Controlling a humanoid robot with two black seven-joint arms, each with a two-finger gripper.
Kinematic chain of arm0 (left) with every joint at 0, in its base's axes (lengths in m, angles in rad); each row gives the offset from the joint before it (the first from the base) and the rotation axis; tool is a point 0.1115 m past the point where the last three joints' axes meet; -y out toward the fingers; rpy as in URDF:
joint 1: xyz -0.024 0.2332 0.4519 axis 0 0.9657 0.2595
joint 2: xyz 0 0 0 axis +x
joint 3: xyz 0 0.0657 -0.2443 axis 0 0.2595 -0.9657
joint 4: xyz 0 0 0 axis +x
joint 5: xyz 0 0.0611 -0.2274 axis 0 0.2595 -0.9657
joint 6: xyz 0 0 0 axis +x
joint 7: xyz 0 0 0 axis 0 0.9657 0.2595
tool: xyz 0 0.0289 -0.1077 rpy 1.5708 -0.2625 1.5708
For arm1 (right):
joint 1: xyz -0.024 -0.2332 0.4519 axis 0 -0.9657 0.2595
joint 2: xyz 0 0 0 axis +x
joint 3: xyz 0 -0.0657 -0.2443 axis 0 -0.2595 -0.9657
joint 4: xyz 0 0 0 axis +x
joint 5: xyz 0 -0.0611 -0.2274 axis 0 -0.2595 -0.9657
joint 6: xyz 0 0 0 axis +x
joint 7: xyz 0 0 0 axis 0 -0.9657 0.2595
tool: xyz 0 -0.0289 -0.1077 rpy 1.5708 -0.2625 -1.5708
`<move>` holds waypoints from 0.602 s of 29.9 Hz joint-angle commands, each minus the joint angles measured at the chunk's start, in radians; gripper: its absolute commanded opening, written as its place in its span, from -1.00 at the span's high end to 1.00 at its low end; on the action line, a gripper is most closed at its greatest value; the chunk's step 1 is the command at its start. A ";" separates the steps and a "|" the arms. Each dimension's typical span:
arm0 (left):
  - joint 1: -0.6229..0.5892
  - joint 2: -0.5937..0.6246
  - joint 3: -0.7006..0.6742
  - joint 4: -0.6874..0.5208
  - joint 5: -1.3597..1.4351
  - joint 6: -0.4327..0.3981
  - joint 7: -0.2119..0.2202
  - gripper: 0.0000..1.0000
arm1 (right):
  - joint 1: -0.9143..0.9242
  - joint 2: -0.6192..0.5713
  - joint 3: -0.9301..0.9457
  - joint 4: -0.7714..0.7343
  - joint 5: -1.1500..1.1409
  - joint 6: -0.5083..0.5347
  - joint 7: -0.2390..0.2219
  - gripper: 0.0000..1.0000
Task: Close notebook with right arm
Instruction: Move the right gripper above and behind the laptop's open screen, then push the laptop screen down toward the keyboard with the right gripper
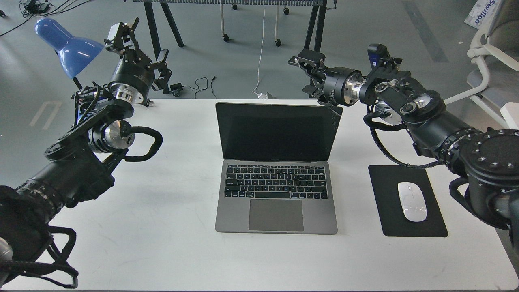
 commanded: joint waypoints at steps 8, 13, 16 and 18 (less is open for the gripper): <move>0.000 0.000 0.000 0.002 0.000 0.000 0.000 -1.00 | -0.003 0.000 -0.051 0.081 -0.003 0.000 0.002 -1.00; 0.000 0.000 0.000 0.002 0.000 0.000 0.000 -1.00 | -0.004 0.000 -0.057 0.127 -0.013 0.000 0.002 -1.00; 0.000 0.000 -0.002 0.002 0.000 0.000 0.000 -1.00 | -0.015 0.000 -0.057 0.137 -0.013 0.000 0.002 -1.00; 0.000 0.000 0.000 0.002 0.000 0.000 0.000 -1.00 | -0.017 0.000 -0.059 0.163 -0.014 0.000 0.000 -1.00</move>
